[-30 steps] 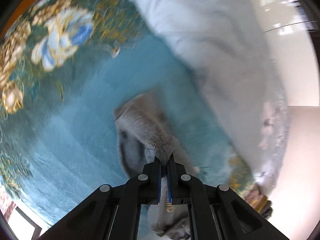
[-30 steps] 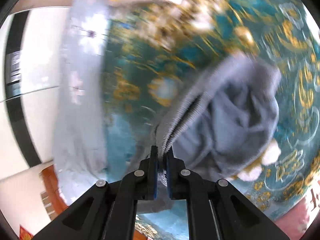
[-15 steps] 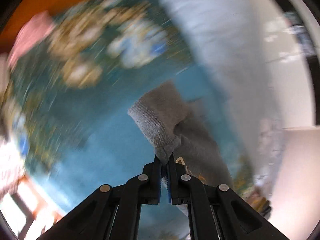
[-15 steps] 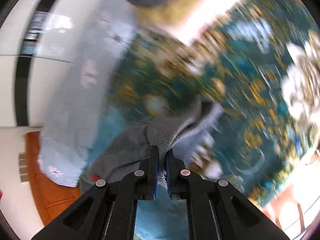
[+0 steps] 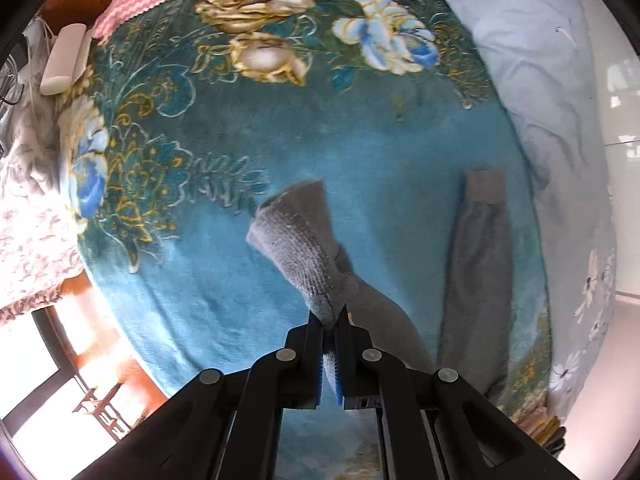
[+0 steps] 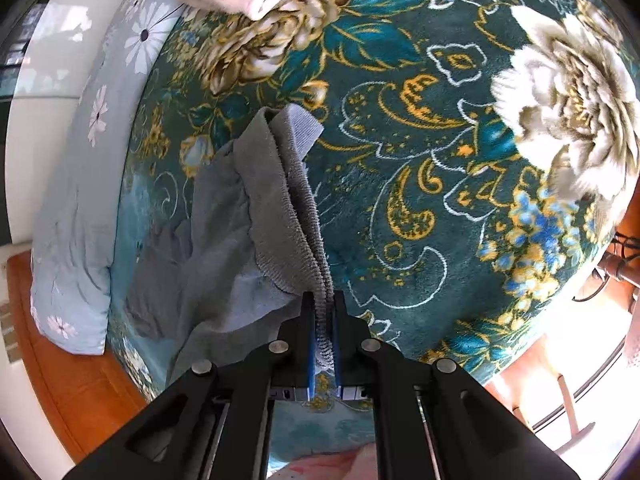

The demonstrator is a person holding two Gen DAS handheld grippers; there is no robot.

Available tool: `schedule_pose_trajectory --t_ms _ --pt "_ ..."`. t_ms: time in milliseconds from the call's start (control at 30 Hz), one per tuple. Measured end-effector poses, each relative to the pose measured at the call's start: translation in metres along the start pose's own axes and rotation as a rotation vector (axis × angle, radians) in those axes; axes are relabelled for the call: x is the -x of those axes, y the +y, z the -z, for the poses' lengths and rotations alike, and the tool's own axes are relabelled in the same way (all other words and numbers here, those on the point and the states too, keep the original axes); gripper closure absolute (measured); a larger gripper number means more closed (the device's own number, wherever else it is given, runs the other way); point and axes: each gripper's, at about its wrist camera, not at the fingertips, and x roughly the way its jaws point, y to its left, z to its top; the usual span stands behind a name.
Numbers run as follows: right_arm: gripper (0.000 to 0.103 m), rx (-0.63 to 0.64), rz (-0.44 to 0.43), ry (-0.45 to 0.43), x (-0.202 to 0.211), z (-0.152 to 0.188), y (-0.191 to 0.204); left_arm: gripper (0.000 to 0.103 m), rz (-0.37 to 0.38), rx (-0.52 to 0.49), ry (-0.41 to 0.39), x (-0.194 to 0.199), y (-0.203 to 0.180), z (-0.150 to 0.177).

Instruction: Fold clothes

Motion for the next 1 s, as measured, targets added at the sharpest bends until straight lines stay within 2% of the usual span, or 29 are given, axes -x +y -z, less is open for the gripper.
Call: schedule_pose_trajectory --t_ms 233,267,300,333,367,500,567,600,633,667,700,833,1000 --pt "0.093 0.041 -0.058 -0.061 0.022 -0.006 0.007 0.095 -0.032 -0.004 0.024 -0.01 -0.002 0.02" --pt "0.089 0.05 -0.086 -0.077 0.027 -0.008 0.009 0.095 -0.034 -0.01 0.02 -0.01 -0.002 0.022" --pt "0.074 0.068 -0.118 -0.093 0.033 -0.009 0.012 0.095 -0.031 -0.013 0.015 -0.008 -0.002 0.023" --pt "0.052 0.09 -0.148 -0.111 0.039 -0.009 0.017 0.095 -0.027 -0.015 0.01 -0.005 -0.004 0.024" --pt "0.046 0.113 -0.174 -0.128 0.043 -0.009 0.022 0.095 -0.022 -0.02 0.003 -0.001 -0.006 0.025" --pt "0.044 0.192 -0.256 -0.173 0.05 -0.007 0.048 0.095 -0.004 -0.055 -0.025 0.017 -0.022 0.033" --pt "0.038 0.235 -0.276 -0.189 0.052 -0.005 0.06 0.095 0.007 -0.083 -0.041 0.024 -0.031 0.037" --pt "0.027 0.257 -0.286 -0.194 0.053 -0.004 0.067 0.095 0.012 -0.101 -0.049 0.029 -0.036 0.04" --pt "0.011 0.277 -0.297 -0.195 0.054 -0.004 0.073 0.095 0.017 -0.114 -0.055 0.033 -0.041 0.042" --pt "0.003 0.298 -0.303 -0.2 0.055 -0.003 0.078 0.095 0.021 -0.123 -0.061 0.037 -0.045 0.044" --pt "0.0 0.321 -0.298 -0.212 0.057 -0.001 0.085 0.095 0.027 -0.133 -0.067 0.042 -0.049 0.047" --pt "0.0 0.426 -0.281 -0.263 0.066 0.006 0.105 0.095 0.038 -0.158 -0.086 0.05 -0.06 0.055" --pt "0.0 0.58 -0.214 -0.341 0.083 0.018 0.133 0.095 0.036 -0.167 -0.106 0.06 -0.063 0.067"
